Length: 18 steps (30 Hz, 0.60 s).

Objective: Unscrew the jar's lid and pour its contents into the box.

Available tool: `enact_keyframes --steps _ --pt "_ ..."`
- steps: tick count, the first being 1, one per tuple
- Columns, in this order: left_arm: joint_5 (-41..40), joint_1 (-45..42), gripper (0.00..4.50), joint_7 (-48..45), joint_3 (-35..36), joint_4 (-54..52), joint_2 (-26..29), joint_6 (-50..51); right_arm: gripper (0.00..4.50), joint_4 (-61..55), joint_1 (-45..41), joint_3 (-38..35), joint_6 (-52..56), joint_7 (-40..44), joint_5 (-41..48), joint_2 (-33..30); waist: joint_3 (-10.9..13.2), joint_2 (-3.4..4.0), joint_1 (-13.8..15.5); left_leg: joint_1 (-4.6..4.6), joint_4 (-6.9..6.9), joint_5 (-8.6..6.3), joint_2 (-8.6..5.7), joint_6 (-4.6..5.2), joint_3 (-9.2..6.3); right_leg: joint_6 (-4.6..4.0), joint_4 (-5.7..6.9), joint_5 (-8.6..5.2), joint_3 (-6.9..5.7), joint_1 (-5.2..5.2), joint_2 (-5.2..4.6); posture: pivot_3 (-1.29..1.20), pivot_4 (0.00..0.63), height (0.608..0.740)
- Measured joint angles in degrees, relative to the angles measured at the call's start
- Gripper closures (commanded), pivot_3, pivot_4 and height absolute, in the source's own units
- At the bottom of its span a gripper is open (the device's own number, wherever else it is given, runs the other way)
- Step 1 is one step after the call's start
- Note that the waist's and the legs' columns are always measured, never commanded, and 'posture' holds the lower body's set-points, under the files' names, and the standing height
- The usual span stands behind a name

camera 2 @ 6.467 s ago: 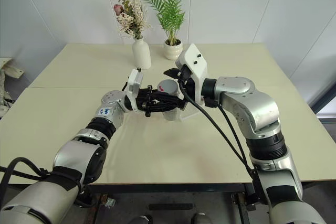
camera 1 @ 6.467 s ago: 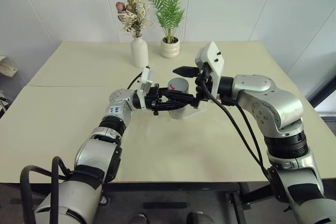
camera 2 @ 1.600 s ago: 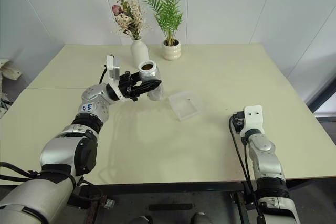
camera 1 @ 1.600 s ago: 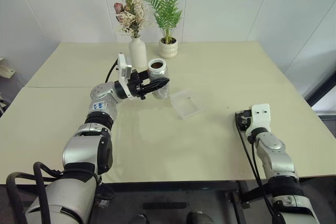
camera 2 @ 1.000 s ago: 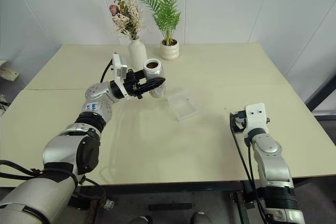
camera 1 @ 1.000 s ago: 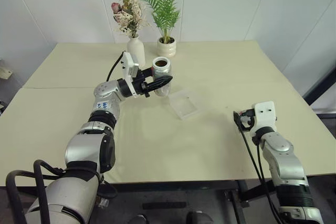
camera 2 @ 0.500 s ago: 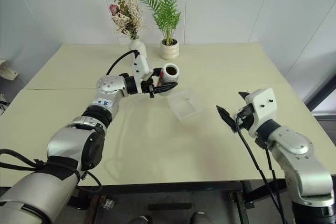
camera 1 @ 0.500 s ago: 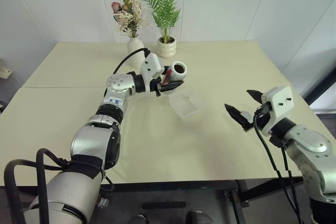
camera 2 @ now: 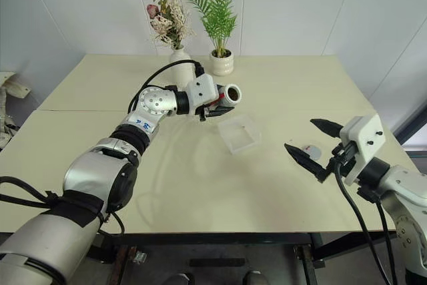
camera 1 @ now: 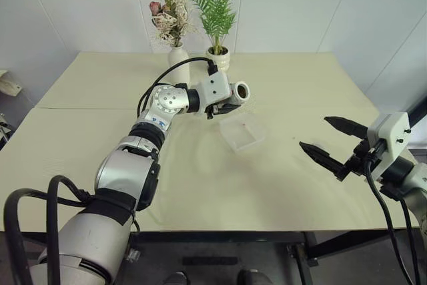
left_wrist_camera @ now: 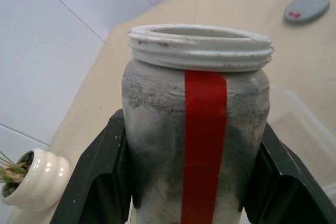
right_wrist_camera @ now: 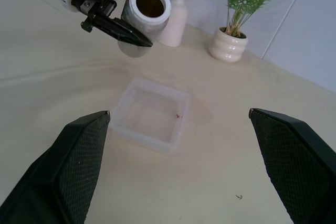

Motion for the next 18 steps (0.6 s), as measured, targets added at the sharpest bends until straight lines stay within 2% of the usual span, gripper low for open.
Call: enact_keyframes --steps 8,18 --pt "12.70 -1.10 2.32 12.76 -10.69 1.18 0.08 -1.84 0.02 -3.05 3.11 -0.01 -0.02 -4.06 -0.34 1.34 0.02 -0.04 0.16 -0.07 0.00 -0.07 0.00 0.07 0.02 0.03 -0.11 0.01 0.01 0.00 0.00 0.00 0.150 0.740" --pt "21.35 -4.59 2.32 23.90 -18.22 1.29 0.00 -2.31 0.02 -4.34 4.63 -0.01 -0.01 -6.30 -0.36 1.37 0.03 -0.06 0.44 -0.09 0.05 -0.12 0.00 0.07 0.04 0.03 -0.14 0.01 0.02 0.00 0.00 0.00 0.150 0.740"
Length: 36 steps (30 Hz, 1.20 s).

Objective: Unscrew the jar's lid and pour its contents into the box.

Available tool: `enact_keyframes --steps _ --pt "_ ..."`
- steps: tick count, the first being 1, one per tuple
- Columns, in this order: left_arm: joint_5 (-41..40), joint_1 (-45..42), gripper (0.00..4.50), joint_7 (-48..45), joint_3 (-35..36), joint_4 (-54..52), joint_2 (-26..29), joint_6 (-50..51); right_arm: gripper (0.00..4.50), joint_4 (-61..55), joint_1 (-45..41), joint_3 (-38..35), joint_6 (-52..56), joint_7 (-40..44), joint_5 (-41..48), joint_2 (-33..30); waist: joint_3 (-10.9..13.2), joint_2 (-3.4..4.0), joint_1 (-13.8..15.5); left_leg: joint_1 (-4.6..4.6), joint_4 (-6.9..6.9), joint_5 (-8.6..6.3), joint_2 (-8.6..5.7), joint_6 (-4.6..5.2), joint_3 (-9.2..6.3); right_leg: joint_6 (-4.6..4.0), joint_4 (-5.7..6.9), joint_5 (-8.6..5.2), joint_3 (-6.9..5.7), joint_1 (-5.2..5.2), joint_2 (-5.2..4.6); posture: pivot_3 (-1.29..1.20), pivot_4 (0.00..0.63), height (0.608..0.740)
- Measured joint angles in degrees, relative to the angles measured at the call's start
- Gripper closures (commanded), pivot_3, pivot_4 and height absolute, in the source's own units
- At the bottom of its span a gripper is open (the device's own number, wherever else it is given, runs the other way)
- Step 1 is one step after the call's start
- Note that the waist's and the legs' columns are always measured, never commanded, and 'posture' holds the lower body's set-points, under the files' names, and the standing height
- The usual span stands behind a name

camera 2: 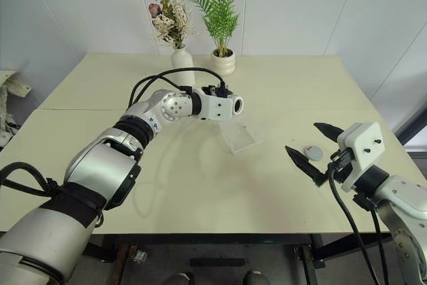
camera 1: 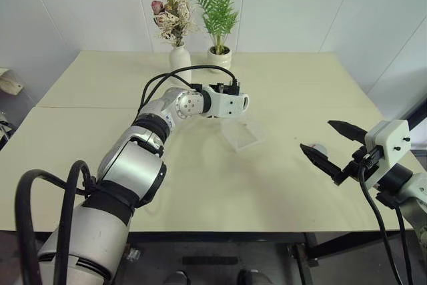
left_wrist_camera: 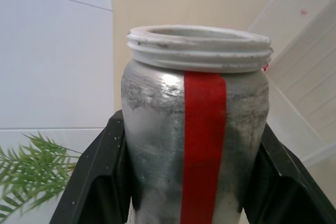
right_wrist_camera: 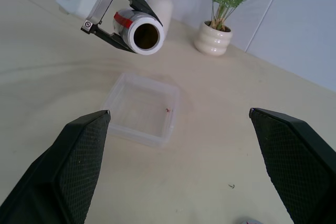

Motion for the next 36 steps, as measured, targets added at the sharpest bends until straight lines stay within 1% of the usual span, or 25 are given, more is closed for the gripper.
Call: enact_keyframes --steps 5,10,17,27,32,36 --pt "4.10 -0.49 2.32 4.43 -4.16 0.12 -0.10 -1.05 0.02 -0.01 0.05 0.00 0.00 -0.48 -0.02 0.00 0.00 0.00 0.24 -0.01 0.02 -0.02 0.00 0.01 0.01 0.01 0.00 0.00 0.01 0.00 0.00 0.00 0.150 0.740" --pt "11.54 -2.75 2.32 12.52 -11.60 0.34 -0.22 -2.16 0.02 -0.01 -0.02 0.00 0.00 -0.81 -0.13 -0.01 0.01 -0.02 0.72 -0.08 0.21 -0.15 0.00 0.05 0.04 0.04 -0.01 -0.01 0.03 0.00 0.00 0.00 0.150 0.740" --pt "19.80 -4.17 2.32 23.26 -20.55 1.26 -0.83 -2.34 0.02 0.00 -0.24 0.01 0.05 -0.88 -0.40 -0.02 0.03 -0.05 0.84 -0.17 0.24 -0.18 0.00 0.07 0.05 0.08 -0.05 -0.01 0.04 -0.04 0.00 0.00 0.150 0.740" --pt "27.83 -7.07 2.32 34.93 -29.08 1.63 -2.89 0.07 0.02 -0.01 -0.60 0.02 0.21 -0.89 -0.41 -0.24 0.08 -0.13 0.82 -0.18 0.27 -0.22 0.00 0.07 0.07 0.10 -0.06 -0.02 0.06 -0.04 0.00 0.00 0.150 0.740" --pt "32.77 -8.56 2.32 40.96 -34.41 1.69 -3.03 0.89 0.02 -0.24 -0.36 0.02 0.39 -0.91 -0.40 -0.36 0.11 -0.18 0.93 -0.21 0.29 -0.22 -0.01 0.07 0.07 0.11 -0.06 -0.03 0.06 -0.05 0.00 0.00 0.150 0.740" --pt "35.18 -9.30 2.32 43.99 -37.03 1.68 -3.08 2.11 0.02 -0.44 -0.27 0.02 0.50 -0.93 -0.40 -0.69 0.11 -0.19 0.91 -0.21 0.30 -0.24 -0.01 0.07 0.08 0.12 -0.06 -0.03 0.08 -0.06 -0.01 0.00 0.150 0.740"
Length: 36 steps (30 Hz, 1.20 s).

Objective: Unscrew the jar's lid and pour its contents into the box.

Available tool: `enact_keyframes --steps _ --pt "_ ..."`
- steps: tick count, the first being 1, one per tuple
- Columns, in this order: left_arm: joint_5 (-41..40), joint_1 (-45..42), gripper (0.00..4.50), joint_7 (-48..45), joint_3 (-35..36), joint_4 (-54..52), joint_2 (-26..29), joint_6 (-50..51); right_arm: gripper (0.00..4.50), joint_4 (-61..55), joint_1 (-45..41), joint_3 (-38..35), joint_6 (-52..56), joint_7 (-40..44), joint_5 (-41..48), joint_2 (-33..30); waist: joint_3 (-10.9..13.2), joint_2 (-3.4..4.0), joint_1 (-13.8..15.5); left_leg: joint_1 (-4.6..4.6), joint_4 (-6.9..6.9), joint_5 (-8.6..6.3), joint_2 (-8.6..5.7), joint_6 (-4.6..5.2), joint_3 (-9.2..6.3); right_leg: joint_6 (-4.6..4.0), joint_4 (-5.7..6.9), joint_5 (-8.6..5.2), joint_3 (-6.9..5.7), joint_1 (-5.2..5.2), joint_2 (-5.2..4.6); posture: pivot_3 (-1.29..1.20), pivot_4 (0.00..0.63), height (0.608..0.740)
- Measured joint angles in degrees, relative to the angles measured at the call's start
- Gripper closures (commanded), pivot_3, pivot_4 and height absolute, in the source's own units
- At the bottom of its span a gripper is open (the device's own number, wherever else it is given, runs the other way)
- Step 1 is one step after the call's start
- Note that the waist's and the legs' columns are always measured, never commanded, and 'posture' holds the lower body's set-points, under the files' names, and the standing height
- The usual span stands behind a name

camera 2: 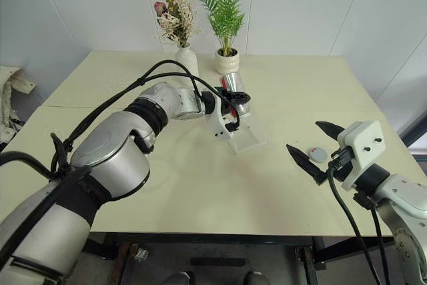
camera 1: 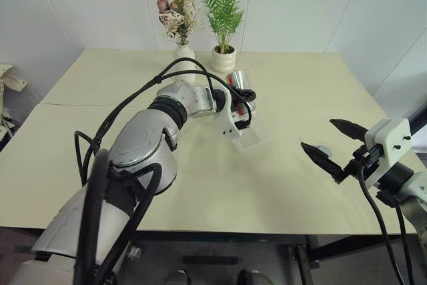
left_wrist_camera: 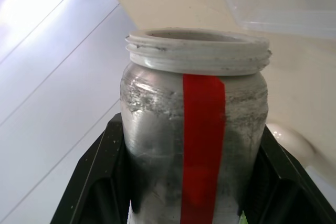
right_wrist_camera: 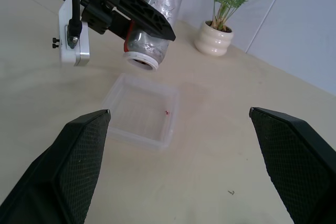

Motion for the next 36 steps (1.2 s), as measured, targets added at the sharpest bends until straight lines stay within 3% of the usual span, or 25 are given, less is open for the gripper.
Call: enact_keyframes --steps 36 --pt "10.25 -4.63 2.32 7.96 -11.34 0.25 -3.19 14.29 0.02 -0.02 -1.78 0.00 2.49 0.01 0.51 -1.95 0.00 -0.01 0.03 0.02 0.07 0.00 -0.01 0.00 0.06 0.01 0.09 0.01 0.06 -0.01 0.00 0.00 0.150 0.740"
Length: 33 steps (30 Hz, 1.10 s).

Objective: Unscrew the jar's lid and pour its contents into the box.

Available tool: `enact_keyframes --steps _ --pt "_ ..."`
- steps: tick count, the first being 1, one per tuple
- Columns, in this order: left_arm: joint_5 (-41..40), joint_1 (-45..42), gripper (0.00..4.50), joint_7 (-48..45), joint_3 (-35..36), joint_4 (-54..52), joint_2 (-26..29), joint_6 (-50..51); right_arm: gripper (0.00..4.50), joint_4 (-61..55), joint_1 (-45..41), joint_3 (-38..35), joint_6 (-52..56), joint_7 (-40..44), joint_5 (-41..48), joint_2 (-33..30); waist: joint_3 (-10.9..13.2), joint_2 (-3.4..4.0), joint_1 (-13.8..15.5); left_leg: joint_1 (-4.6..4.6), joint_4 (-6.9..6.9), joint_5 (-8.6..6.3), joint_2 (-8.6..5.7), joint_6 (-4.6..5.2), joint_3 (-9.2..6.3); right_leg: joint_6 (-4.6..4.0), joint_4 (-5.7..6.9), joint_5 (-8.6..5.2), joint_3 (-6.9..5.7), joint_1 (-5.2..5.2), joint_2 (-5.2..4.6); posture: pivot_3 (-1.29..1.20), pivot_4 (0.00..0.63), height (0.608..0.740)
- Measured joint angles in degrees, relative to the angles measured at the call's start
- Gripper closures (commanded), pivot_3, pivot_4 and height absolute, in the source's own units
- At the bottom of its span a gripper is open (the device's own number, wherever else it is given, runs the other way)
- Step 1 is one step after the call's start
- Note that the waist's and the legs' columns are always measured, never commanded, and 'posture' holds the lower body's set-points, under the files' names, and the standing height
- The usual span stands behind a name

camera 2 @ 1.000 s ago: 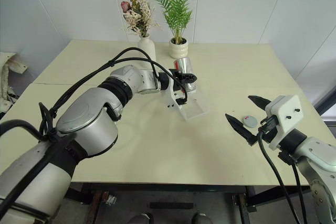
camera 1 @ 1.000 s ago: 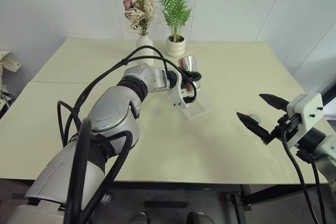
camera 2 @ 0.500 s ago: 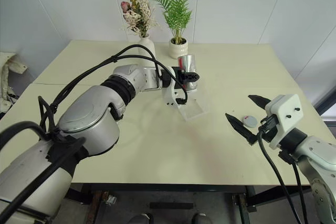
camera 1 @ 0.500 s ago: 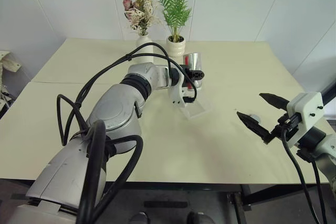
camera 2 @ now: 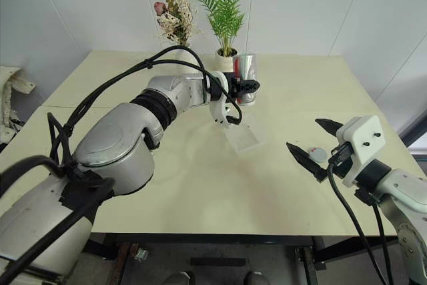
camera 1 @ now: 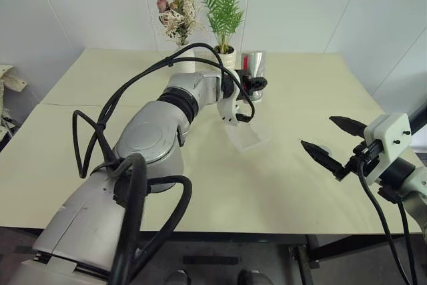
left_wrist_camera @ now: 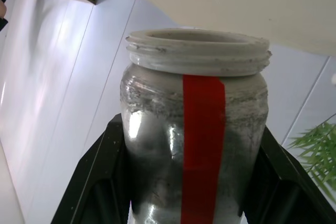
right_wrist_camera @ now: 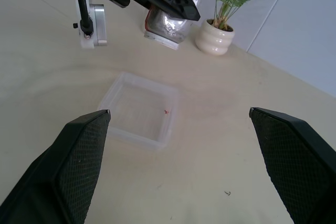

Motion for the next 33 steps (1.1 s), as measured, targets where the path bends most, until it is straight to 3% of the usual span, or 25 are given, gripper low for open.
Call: enact_keyframes --steps 12,20,33 --pt "4.03 -0.30 2.32 1.88 -5.62 -0.05 -0.80 1.16 0.02 -0.01 0.04 0.04 0.07 -0.13 0.00 0.01 0.00 0.00 0.01 0.00 0.02 0.00 0.00 0.00 0.03 0.01 0.03 0.01 0.05 -0.02 0.00 0.00 0.150 0.740" --pt "2.03 -0.29 2.32 1.12 -3.72 -0.02 -0.61 0.94 0.02 0.02 -0.52 0.14 0.07 -0.14 -0.02 0.01 0.00 0.00 -0.02 0.01 0.03 0.00 0.00 0.00 0.05 0.01 0.04 0.01 0.06 -0.03 0.00 0.00 0.150 0.740" --pt "-33.37 6.64 2.32 -20.06 35.23 -0.14 3.86 -10.98 0.02 0.22 -0.82 0.18 0.07 -0.10 -0.09 -0.03 0.00 0.01 -0.06 0.06 0.19 0.01 0.00 -0.01 0.12 0.01 0.20 0.02 0.10 -0.01 -0.01 0.00 0.150 0.740"
